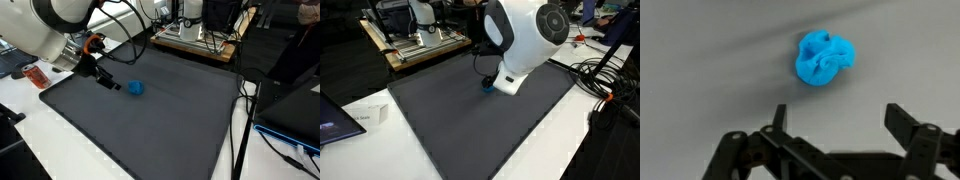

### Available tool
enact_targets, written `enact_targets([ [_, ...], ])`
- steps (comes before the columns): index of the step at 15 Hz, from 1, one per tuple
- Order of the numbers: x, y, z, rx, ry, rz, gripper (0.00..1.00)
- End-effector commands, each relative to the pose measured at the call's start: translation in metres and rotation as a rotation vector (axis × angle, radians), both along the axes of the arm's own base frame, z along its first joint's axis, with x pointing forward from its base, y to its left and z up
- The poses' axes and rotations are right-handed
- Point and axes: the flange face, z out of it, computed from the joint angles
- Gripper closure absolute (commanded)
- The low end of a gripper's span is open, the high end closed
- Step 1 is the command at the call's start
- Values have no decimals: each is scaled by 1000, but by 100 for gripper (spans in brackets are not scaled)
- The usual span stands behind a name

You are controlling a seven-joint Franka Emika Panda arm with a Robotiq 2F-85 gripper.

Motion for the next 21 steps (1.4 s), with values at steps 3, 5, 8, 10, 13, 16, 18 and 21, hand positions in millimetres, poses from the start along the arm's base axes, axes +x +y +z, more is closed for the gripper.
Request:
enact_targets([
  [3,-11,-50,-6,134,-10,-9,0],
  [5,-15,-65,-5,193,-23,9,0],
  [8,-21,-84,-7,284,-59,43,0],
  [10,-26,-94,-12,329,-67,72,0],
  [13,-33,-105,-17,393,-100,105,0],
  [16,-39,-115,-21,451,-148,143,0],
  [18,-44,-122,-19,475,-197,170,0],
  [21,-55,-134,-17,489,-271,214,0],
])
